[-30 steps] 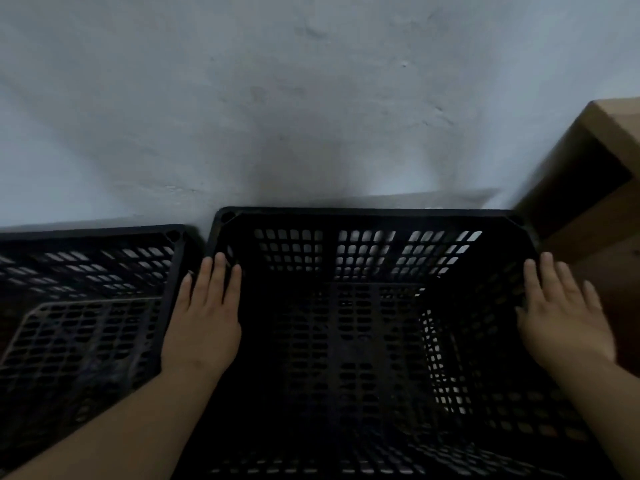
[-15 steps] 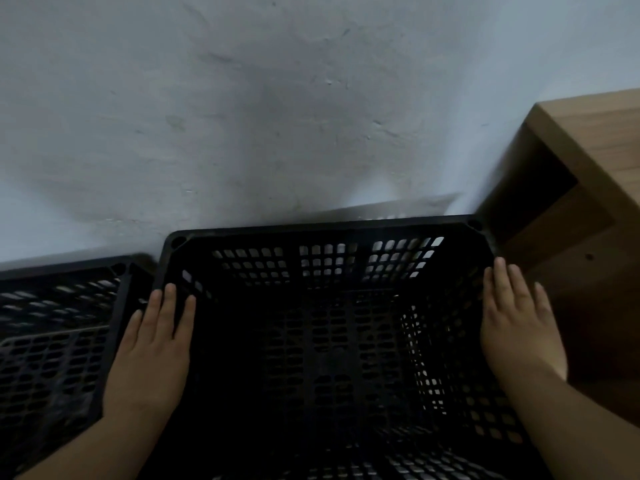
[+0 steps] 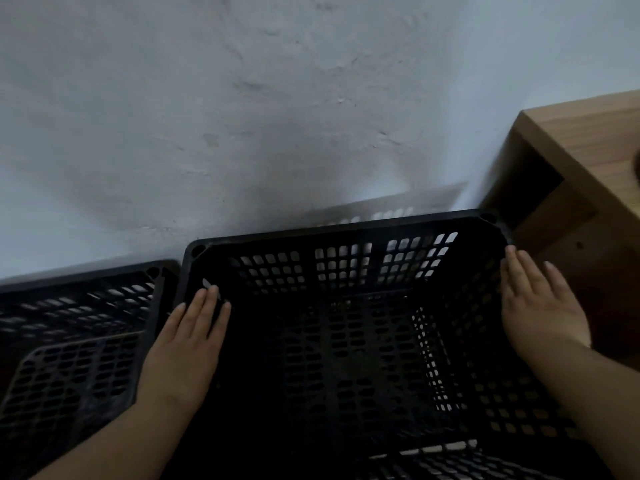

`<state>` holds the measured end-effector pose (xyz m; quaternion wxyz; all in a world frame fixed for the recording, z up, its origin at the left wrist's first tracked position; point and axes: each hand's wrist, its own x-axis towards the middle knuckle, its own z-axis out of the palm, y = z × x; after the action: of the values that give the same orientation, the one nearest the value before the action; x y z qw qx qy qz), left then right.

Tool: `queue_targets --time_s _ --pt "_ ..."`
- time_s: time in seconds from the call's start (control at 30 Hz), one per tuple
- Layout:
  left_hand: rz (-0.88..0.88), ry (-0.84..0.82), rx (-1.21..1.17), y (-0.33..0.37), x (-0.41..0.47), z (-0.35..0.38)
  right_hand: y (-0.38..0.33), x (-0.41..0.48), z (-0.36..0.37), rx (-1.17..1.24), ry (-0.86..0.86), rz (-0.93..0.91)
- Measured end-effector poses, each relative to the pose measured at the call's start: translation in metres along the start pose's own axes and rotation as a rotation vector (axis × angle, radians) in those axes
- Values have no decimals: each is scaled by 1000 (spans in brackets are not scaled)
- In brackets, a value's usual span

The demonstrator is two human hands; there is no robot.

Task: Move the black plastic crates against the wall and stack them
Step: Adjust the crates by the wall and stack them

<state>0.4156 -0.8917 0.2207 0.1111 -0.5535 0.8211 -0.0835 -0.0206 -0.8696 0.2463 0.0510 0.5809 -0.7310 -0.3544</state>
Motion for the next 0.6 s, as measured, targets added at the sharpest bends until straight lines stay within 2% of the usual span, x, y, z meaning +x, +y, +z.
queue_targets --time_s 0.1,0.17,0.47,0.53,0.6 --pt "73 51 -52 -6 -9 -15 14 -16 -19 -88 -11 9" --pt "116 165 -61 -11 -15 -26 23 -28 -32 -126 10 -14" --pt "159 128 135 -17 -70 -86 44 -115 -70 -276 -21 82" --pt "170 178 200 -19 -86 -105 49 -140 -75 -316 -28 104" --pt "132 -72 280 -19 -106 -126 56 -164 -81 -328 -30 122"
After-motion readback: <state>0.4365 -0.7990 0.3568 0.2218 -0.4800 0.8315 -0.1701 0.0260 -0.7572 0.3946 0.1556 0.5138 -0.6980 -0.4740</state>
